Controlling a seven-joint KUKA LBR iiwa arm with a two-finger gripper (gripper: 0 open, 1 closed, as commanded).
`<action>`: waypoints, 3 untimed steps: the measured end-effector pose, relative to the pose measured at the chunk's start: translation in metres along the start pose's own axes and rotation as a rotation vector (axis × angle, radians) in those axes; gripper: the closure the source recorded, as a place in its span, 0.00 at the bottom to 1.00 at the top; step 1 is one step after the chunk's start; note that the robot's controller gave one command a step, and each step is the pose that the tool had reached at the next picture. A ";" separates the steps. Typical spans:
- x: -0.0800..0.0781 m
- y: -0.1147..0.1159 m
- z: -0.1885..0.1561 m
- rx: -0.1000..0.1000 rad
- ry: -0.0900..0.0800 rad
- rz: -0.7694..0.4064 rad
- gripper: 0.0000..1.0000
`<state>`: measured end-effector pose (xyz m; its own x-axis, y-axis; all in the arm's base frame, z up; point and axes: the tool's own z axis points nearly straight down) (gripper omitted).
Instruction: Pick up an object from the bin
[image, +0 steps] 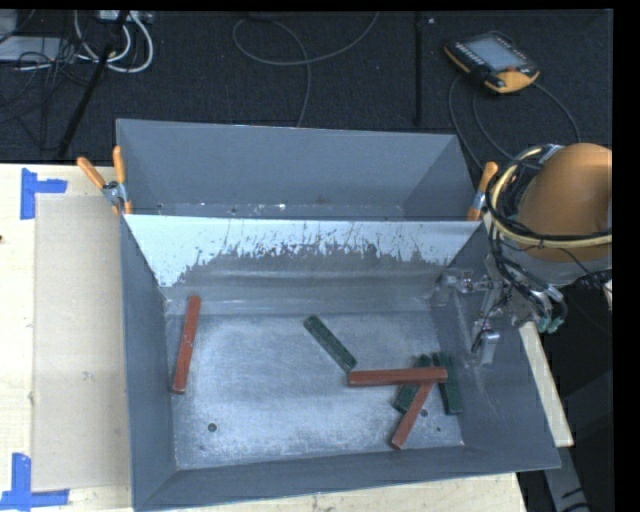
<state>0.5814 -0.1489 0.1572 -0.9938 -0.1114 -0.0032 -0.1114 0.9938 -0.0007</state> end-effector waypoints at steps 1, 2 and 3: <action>-0.009 0.034 0.055 0.000 0.001 -0.140 0.00; 0.030 0.044 0.054 -0.004 0.005 -0.066 0.00; 0.041 0.055 0.085 -0.004 0.009 -0.329 1.00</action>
Offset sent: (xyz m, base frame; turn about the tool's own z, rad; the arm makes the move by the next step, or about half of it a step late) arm -0.0573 0.0355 -0.0461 -0.0254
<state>0.5348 -0.0989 0.0724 -0.9045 -0.4264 0.0053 -0.4264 0.9045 0.0040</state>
